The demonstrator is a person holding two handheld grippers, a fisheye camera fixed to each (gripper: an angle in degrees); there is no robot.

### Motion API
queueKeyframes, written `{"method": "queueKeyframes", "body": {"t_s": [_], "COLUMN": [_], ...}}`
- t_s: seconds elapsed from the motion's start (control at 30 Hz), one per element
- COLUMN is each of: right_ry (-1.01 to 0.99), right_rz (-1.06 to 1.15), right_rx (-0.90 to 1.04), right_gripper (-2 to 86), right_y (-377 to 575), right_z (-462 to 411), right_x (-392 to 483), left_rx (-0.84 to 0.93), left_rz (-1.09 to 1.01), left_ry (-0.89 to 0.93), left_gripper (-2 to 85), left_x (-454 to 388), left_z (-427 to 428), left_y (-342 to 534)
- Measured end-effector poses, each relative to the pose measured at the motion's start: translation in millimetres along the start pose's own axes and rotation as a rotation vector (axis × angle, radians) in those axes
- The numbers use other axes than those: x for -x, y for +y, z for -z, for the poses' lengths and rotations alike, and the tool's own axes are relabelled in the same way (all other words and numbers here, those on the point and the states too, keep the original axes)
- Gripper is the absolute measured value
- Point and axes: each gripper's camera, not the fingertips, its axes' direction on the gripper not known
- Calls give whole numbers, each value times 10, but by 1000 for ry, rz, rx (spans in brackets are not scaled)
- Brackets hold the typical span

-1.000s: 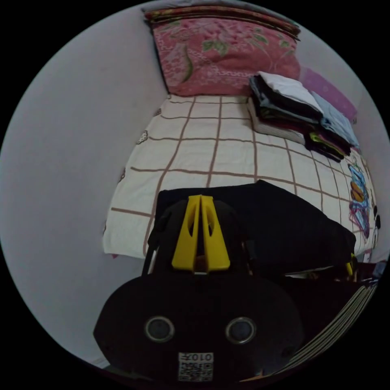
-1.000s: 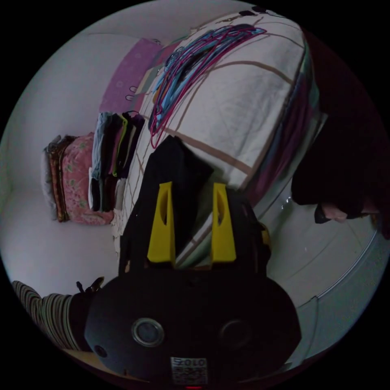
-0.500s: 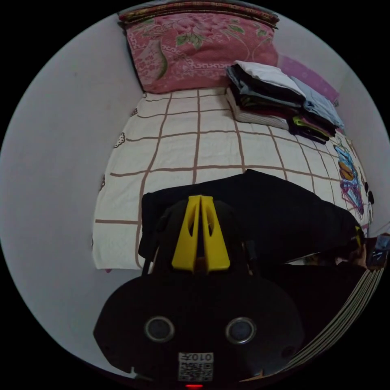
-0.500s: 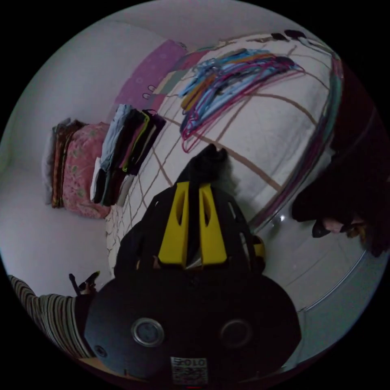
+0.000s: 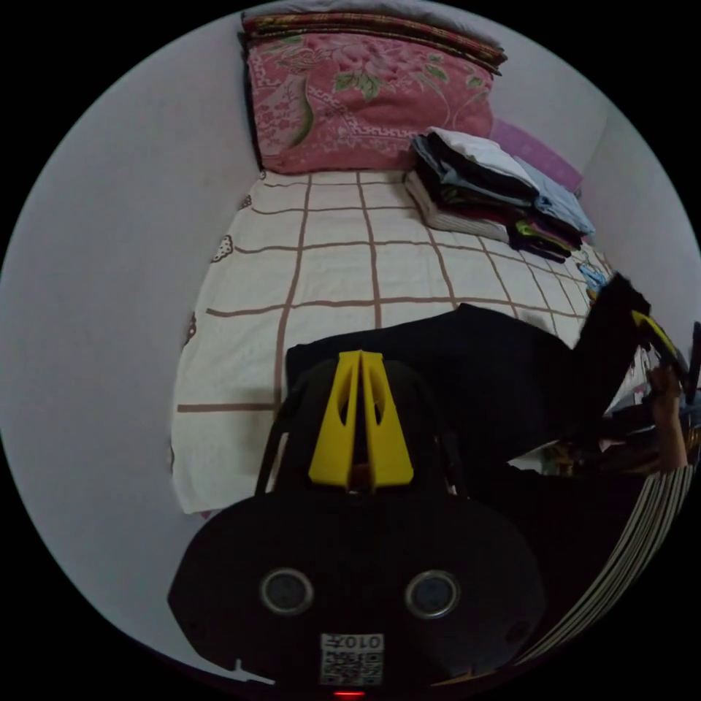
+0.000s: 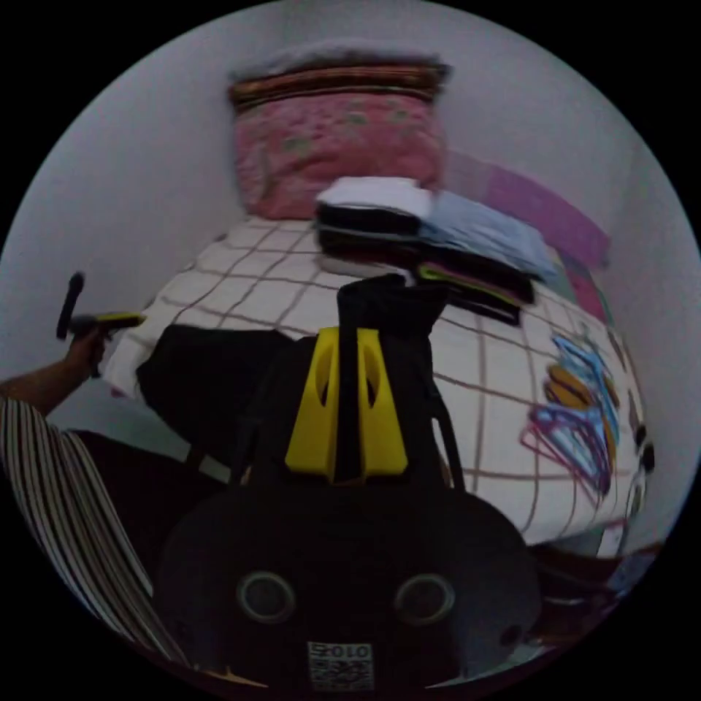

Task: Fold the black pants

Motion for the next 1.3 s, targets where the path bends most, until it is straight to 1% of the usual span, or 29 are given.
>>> {"method": "queueKeyframes", "body": {"t_s": [0.03,0.07,0.13,0.17,0.2,0.23,0.4,0.47,0.53,0.6,0.7,0.77,0.9,0.97,1.03,1.13,1.2,1.3], "right_ry": [-60,-92,-175,-186,-225,-258,-293,-284,-266,-270,-362,-404,-533,-522,-469,-441,-440,-432], "right_rz": [82,121,260,276,308,307,262,282,359,409,422,387,351,303,179,52,41,127], "right_rx": [35,61,254,330,452,463,364,328,291,311,438,425,319,305,327,319,303,353], "right_gripper": [55,55,55,55,56,56,56,57,57,58,66,71,73,72,70,69,68,65], "right_y": [-184,-256,-418,-439,-494,-594,-1107,-1271,-1447,-1546,-1706,-1853,-2116,-2163,-2212,-2354,-2498,-2727], "right_z": [-241,-389,-1147,-1351,-1669,-1806,-1819,-1779,-1788,-1919,-2232,-2261,-2101,-2074,-2125,-2226,-2308,-2550], "right_x": [389,572,1218,1347,1569,1734,2148,2304,2560,2750,2982,3065,3156,3124,3038,3010,3097,3382], "left_rx": [7,15,32,46,56,71,54,63,58,53,63,66,78,104,110,32,20,96], "left_rz": [-10,-18,-20,-21,-26,-40,-125,-179,-220,-267,-357,-406,-453,-477,-479,-522,-593,-676], "left_ry": [-3,-1,13,33,42,53,137,186,214,242,240,230,267,277,284,298,348,373], "left_gripper": [-2,-2,-2,-2,-2,-2,-2,-2,-2,-2,-2,-3,-3,-2,-2,-2,-3,-3], "left_x": [72,141,242,299,323,358,371,294,214,128,-4,-62,-115,-151,-168,-249,-353,-480], "left_z": [-8,-21,-51,-76,-88,-102,-177,-297,-366,-422,-525,-596,-716,-836,-905,-859,-855,-1027], "left_y": [11,24,46,60,65,68,14,-90,-186,-280,-402,-479,-578,-625,-660,-709,-723,-685]}}
